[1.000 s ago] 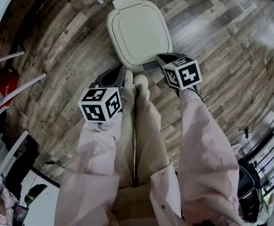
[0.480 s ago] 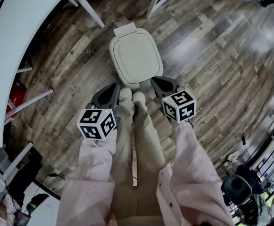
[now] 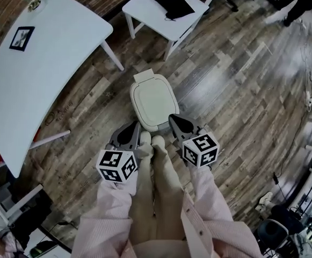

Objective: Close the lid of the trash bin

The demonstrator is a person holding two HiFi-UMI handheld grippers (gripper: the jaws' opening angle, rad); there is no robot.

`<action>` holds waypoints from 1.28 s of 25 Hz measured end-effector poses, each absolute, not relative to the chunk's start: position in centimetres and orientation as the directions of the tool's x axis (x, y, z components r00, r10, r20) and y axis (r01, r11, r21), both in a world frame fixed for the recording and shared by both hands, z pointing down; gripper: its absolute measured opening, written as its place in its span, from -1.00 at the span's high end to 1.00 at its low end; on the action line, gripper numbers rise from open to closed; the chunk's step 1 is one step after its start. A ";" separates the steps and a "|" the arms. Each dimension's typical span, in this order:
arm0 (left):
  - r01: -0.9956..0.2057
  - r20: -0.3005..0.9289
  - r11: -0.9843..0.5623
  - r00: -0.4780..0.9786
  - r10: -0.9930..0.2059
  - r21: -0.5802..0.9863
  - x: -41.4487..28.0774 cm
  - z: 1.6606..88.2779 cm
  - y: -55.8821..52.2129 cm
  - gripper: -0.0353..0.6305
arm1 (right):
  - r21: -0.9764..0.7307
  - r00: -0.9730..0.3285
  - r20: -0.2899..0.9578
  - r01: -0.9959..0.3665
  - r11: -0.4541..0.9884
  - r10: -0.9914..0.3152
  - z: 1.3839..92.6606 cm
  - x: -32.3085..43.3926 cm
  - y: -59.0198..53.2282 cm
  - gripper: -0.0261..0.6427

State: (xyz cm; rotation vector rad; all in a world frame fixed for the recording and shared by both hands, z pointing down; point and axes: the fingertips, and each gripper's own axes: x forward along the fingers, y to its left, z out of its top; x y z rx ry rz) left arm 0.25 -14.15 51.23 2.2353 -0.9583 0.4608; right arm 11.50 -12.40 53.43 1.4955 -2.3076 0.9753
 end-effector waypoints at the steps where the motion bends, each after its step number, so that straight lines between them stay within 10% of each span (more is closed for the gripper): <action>1: -0.736 0.531 -0.526 0.674 -0.514 0.426 0.4 50.3 -14.1 0.92 | -0.413 -0.451 0.501 -0.875 0.254 -0.739 52.4 11.6 -12.5 0.91; 32: -0.724 0.224 -0.658 0.690 -0.688 0.207 -1.2 27.8 -18.3 0.92 | -0.280 -0.396 0.151 -0.896 0.345 -0.906 28.7 13.8 -15.1 0.91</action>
